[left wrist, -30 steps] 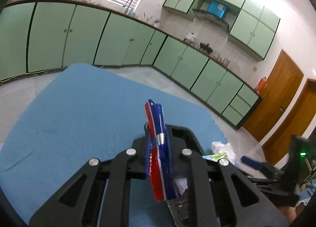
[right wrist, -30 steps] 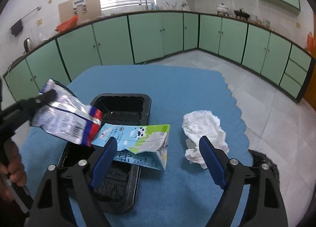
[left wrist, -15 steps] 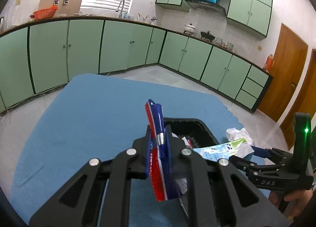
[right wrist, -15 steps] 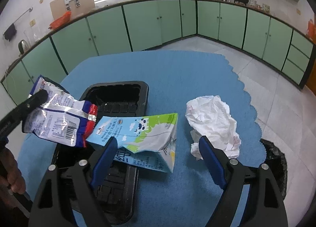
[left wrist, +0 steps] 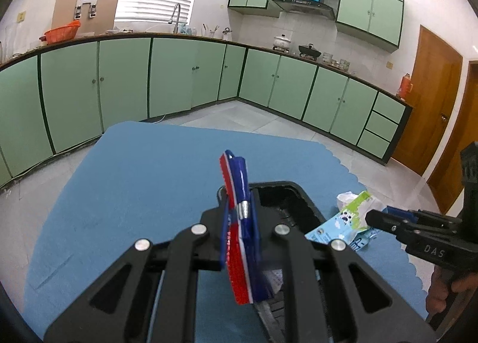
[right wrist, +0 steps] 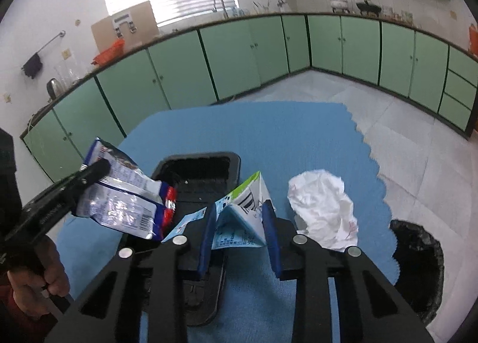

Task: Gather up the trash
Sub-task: 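Carry the snack bag and carton over the black bin and open the left tool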

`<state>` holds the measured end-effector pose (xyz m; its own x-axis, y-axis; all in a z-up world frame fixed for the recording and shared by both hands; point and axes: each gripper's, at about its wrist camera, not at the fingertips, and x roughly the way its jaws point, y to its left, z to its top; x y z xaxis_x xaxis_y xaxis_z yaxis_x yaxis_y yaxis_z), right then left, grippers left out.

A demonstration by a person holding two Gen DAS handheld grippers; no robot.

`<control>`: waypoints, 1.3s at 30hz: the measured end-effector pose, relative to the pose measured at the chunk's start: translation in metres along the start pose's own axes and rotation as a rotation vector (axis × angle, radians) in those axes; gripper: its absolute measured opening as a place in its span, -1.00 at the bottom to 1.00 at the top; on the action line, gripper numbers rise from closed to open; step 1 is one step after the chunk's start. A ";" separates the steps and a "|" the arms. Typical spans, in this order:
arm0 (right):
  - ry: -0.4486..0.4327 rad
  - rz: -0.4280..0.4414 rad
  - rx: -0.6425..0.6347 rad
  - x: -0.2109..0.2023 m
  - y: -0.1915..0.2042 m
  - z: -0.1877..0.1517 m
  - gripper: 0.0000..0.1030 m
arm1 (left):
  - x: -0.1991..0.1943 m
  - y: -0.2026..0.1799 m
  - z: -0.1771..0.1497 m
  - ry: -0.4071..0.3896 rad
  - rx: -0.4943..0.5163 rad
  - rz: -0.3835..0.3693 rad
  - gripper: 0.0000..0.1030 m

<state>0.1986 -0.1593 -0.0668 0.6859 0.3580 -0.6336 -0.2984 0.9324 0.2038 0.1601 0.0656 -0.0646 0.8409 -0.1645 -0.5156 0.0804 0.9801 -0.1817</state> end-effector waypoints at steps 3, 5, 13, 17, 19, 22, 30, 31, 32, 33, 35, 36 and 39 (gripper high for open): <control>-0.031 -0.004 -0.040 -0.011 0.006 0.005 -0.41 | -0.003 -0.004 0.004 -0.012 0.005 -0.007 -0.78; -0.051 -0.007 -0.061 -0.019 0.010 0.009 -0.41 | -0.007 -0.008 0.007 -0.025 0.012 -0.014 -0.78; -0.103 -0.012 -0.092 -0.048 0.012 0.019 -0.42 | -0.022 -0.024 0.024 -0.082 0.034 -0.037 -0.78; -0.123 -0.036 -0.087 -0.064 0.001 0.024 -0.42 | -0.023 -0.041 0.031 -0.097 0.052 -0.068 -0.78; -0.128 -0.057 -0.089 -0.072 -0.007 0.026 -0.42 | -0.023 -0.055 0.035 -0.105 0.066 -0.096 -0.78; -0.137 -0.093 -0.088 -0.085 -0.020 0.026 -0.42 | -0.020 -0.082 0.040 -0.118 0.092 -0.144 -0.78; -0.163 -0.250 -0.005 -0.131 -0.091 0.014 -0.43 | 0.002 -0.169 0.036 -0.102 0.159 -0.277 -0.78; -0.164 -0.266 0.006 -0.136 -0.100 0.012 -0.43 | 0.008 -0.184 0.033 -0.094 0.167 -0.301 -0.78; -0.165 -0.292 0.023 -0.143 -0.112 0.008 -0.43 | 0.011 -0.195 0.031 -0.087 0.172 -0.318 -0.78; -0.163 -0.315 0.038 -0.148 -0.124 0.004 -0.43 | 0.015 -0.207 0.028 -0.081 0.179 -0.335 -0.78; -0.156 -0.351 0.062 -0.157 -0.143 -0.004 -0.43 | 0.022 -0.234 0.020 -0.068 0.199 -0.372 -0.78; -0.150 -0.373 0.077 -0.162 -0.155 -0.009 -0.43 | 0.025 -0.244 0.017 -0.061 0.207 -0.386 -0.78; -0.142 -0.415 0.115 -0.173 -0.181 -0.021 -0.43 | 0.037 -0.279 0.005 -0.037 0.230 -0.428 -0.78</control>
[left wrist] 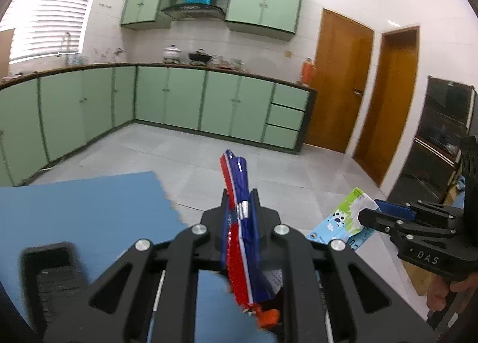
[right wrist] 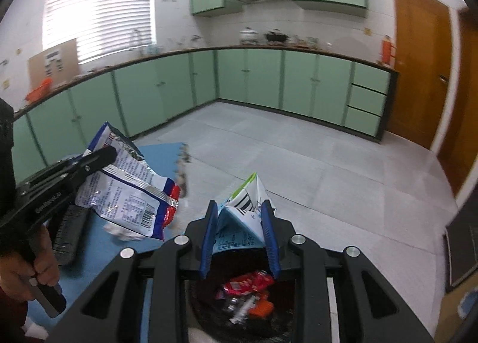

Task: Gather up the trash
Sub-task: 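Carry the snack bag and carton over the black bin and open the left tool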

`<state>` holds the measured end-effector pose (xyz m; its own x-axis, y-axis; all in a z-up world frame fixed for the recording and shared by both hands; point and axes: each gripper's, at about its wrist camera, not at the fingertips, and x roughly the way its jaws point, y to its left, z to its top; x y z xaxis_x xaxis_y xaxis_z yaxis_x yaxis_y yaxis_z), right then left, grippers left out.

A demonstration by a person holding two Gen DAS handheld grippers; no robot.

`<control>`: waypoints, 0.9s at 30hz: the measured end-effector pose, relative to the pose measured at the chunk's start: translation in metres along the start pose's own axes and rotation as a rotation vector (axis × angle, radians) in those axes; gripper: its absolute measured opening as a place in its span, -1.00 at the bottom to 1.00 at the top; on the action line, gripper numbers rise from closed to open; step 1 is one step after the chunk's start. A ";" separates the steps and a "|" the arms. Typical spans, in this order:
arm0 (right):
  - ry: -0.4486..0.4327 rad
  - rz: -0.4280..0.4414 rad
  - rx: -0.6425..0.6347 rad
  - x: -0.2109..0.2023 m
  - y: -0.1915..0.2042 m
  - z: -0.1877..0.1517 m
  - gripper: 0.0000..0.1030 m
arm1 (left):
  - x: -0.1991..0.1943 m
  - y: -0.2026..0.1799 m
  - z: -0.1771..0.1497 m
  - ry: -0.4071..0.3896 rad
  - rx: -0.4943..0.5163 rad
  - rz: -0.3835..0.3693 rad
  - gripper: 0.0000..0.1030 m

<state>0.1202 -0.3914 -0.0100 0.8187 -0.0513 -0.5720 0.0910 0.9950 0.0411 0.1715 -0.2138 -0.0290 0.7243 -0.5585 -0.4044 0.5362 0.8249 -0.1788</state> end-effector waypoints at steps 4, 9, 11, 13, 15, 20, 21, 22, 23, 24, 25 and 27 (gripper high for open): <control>0.012 -0.045 0.045 0.000 -0.036 -0.011 -0.43 | 0.025 -0.027 -0.010 0.031 0.023 -0.026 -0.78; 0.034 -0.086 0.083 0.004 -0.072 -0.027 -0.43 | 0.053 -0.049 -0.025 0.083 0.045 -0.040 -0.78; 0.046 -0.094 0.089 0.009 -0.081 -0.031 -0.43 | 0.064 -0.051 -0.027 0.100 0.051 -0.040 -0.78; 0.053 -0.096 0.093 0.013 -0.086 -0.034 -0.43 | 0.075 -0.054 -0.030 0.123 0.057 -0.042 -0.78; 0.062 -0.091 0.105 0.018 -0.091 -0.038 -0.43 | 0.082 -0.055 -0.032 0.146 0.061 -0.043 -0.76; 0.081 -0.086 0.123 0.028 -0.099 -0.046 -0.43 | 0.095 -0.055 -0.039 0.196 0.066 -0.041 -0.62; 0.084 -0.084 0.125 0.030 -0.099 -0.047 -0.43 | 0.097 -0.054 -0.039 0.201 0.066 -0.040 -0.59; 0.087 -0.084 0.126 0.031 -0.100 -0.049 -0.43 | 0.099 -0.053 -0.039 0.206 0.065 -0.037 -0.58; 0.092 -0.082 0.127 0.033 -0.102 -0.050 -0.43 | 0.099 -0.052 -0.040 0.209 0.064 -0.038 -0.52; 0.094 -0.081 0.128 0.034 -0.101 -0.050 -0.43 | 0.100 -0.051 -0.040 0.212 0.062 -0.038 -0.44; 0.098 -0.080 0.127 0.036 -0.101 -0.052 -0.43 | 0.100 -0.050 -0.040 0.212 0.059 -0.039 -0.40; 0.103 -0.080 0.125 0.039 -0.100 -0.050 -0.43 | 0.099 -0.047 -0.041 0.213 0.051 -0.044 -0.16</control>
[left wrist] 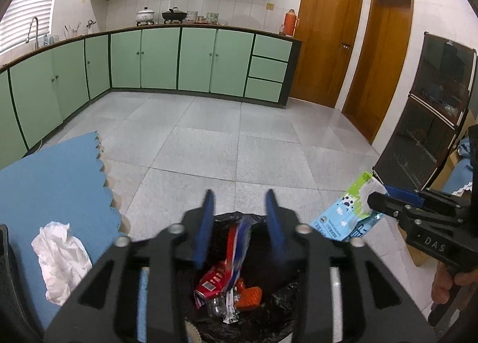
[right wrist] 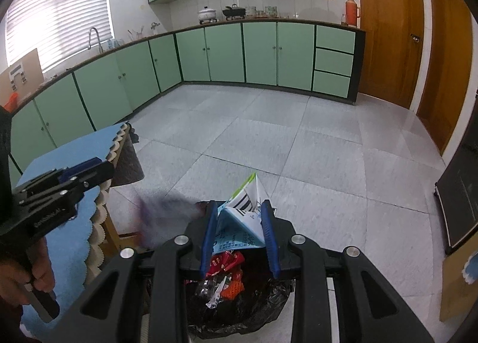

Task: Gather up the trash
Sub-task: 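Carry the snack bag and carton over the black bin and open the left tool, then open the right tool to drop the milk carton into the bin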

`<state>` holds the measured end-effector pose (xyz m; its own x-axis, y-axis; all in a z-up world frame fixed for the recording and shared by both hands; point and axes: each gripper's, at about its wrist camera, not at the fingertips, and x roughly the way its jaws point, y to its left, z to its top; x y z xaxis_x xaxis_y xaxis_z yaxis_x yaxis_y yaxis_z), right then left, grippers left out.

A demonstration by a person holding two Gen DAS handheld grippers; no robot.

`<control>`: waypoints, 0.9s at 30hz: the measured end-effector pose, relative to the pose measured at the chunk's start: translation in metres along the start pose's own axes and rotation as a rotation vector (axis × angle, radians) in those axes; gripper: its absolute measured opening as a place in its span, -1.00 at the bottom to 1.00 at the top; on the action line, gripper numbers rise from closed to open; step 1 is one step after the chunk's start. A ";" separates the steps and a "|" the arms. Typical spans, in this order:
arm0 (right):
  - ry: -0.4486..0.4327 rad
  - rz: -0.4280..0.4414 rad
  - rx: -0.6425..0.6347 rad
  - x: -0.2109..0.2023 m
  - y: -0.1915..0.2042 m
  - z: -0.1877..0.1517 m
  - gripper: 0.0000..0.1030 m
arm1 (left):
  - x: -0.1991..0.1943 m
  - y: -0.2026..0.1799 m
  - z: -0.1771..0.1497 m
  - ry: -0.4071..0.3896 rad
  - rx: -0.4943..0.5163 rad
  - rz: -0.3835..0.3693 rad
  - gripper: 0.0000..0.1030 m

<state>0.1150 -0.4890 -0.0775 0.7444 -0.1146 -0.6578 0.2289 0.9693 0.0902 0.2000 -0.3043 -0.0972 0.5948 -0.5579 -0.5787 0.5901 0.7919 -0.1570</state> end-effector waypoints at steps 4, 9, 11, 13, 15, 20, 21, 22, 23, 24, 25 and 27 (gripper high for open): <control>0.007 0.002 0.001 0.003 0.003 0.000 -0.43 | -0.002 0.004 -0.001 0.002 -0.018 -0.007 -0.09; 0.016 0.002 0.001 0.007 0.006 -0.003 -0.43 | -0.010 0.014 0.002 -0.013 -0.039 0.006 0.04; 0.019 0.005 0.003 0.008 0.008 -0.004 -0.43 | -0.018 0.017 0.003 -0.029 -0.040 0.019 0.07; 0.020 0.008 0.006 0.010 0.008 -0.005 -0.43 | -0.027 0.021 0.004 -0.049 -0.037 0.033 0.13; 0.019 0.010 0.007 0.010 0.008 -0.005 -0.43 | -0.035 0.025 0.007 -0.060 -0.040 0.041 0.19; 0.014 0.008 0.000 0.010 0.010 -0.006 -0.43 | -0.059 0.040 0.010 -0.083 -0.070 0.076 0.31; 0.016 0.007 0.000 0.011 0.011 -0.006 -0.43 | -0.063 0.041 0.010 -0.085 -0.072 0.083 0.33; 0.018 0.007 -0.001 0.012 0.012 -0.006 -0.43 | -0.067 0.045 0.010 -0.090 -0.073 0.099 0.33; 0.022 0.005 -0.001 0.015 0.013 -0.007 -0.43 | -0.071 0.047 0.010 -0.093 -0.073 0.113 0.34; 0.025 0.003 -0.002 0.017 0.013 -0.008 -0.43 | -0.076 0.051 0.008 -0.097 -0.073 0.129 0.36; 0.032 0.001 -0.002 0.020 0.014 -0.010 -0.43 | -0.079 0.052 0.008 -0.099 -0.074 0.140 0.36; 0.045 0.001 0.003 0.027 0.014 -0.013 -0.43 | -0.087 0.058 0.006 -0.102 -0.075 0.167 0.37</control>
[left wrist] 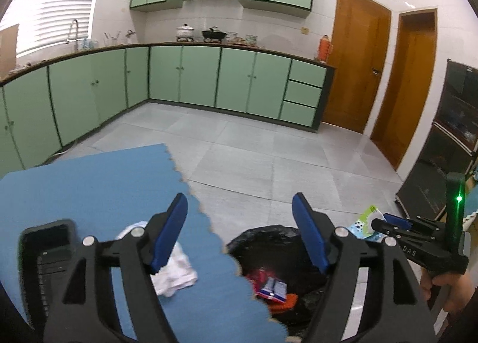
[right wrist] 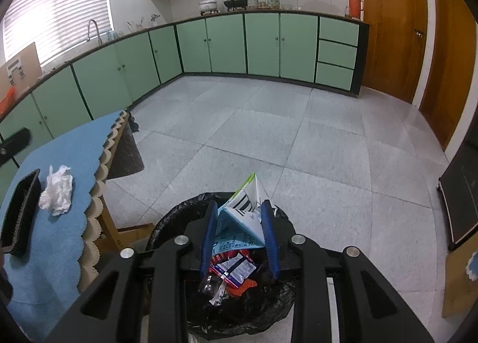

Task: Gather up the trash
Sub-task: 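Open the right tool to drop the milk carton into the bin, then grasp the black plastic tray rim with the left tool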

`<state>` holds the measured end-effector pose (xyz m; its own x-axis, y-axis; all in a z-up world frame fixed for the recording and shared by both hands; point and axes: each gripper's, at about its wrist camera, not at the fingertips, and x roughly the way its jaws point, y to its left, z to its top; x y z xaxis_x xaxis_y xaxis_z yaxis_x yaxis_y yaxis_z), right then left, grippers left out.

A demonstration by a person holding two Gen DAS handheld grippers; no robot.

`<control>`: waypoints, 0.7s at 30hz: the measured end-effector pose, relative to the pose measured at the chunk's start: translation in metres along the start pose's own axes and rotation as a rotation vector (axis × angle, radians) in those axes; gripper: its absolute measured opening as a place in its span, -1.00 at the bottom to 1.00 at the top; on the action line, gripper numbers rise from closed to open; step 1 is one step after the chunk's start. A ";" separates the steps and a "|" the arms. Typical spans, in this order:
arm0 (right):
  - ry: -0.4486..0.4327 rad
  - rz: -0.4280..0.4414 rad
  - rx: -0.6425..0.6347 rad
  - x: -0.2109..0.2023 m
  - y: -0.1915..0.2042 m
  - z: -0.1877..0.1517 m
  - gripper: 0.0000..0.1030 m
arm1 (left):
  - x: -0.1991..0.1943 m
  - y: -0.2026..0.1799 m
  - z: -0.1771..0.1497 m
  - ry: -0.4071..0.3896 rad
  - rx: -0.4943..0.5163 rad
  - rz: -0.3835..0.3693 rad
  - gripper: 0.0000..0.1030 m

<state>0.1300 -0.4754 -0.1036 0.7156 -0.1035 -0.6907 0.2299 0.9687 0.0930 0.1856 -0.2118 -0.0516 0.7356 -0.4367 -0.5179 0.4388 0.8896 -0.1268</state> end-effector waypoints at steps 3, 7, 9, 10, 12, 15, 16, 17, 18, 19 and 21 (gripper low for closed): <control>0.025 -0.001 0.012 0.013 0.001 -0.004 -0.42 | -0.006 0.009 -0.001 0.002 -0.007 0.026 0.37; 0.051 -0.009 0.014 0.030 0.003 -0.009 -0.42 | -0.013 0.021 -0.004 0.006 -0.015 0.064 0.37; 0.065 -0.006 0.016 0.037 0.005 -0.012 -0.42 | -0.016 0.026 -0.004 0.009 -0.026 0.078 0.37; 0.079 -0.002 0.016 0.043 0.006 -0.013 -0.41 | -0.018 0.029 -0.005 0.008 -0.028 0.083 0.37; 0.095 0.001 0.020 0.051 0.007 -0.014 -0.40 | -0.021 0.033 -0.004 0.008 -0.032 0.095 0.37; 0.096 -0.011 0.019 0.056 0.008 -0.013 -0.18 | -0.026 0.039 -0.004 0.005 -0.038 0.113 0.38; 0.092 -0.013 0.020 0.055 0.009 -0.012 -0.11 | -0.029 0.041 -0.003 0.003 -0.040 0.121 0.38; 0.087 -0.013 0.023 0.053 0.010 -0.011 -0.03 | -0.031 0.045 -0.003 0.002 -0.041 0.127 0.39; 0.079 -0.012 0.026 0.050 0.010 -0.010 0.03 | -0.034 0.047 -0.003 0.000 -0.043 0.134 0.40; 0.068 -0.017 0.030 0.045 0.011 -0.008 0.13 | -0.037 0.051 -0.002 -0.002 -0.047 0.144 0.41; 0.042 -0.023 0.029 0.035 0.016 -0.006 0.30 | -0.043 0.055 -0.003 -0.007 -0.053 0.155 0.45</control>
<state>0.1548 -0.4624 -0.1305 0.6819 -0.1157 -0.7222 0.2654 0.9592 0.0970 0.1768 -0.1434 -0.0385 0.7963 -0.2940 -0.5287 0.2918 0.9522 -0.0900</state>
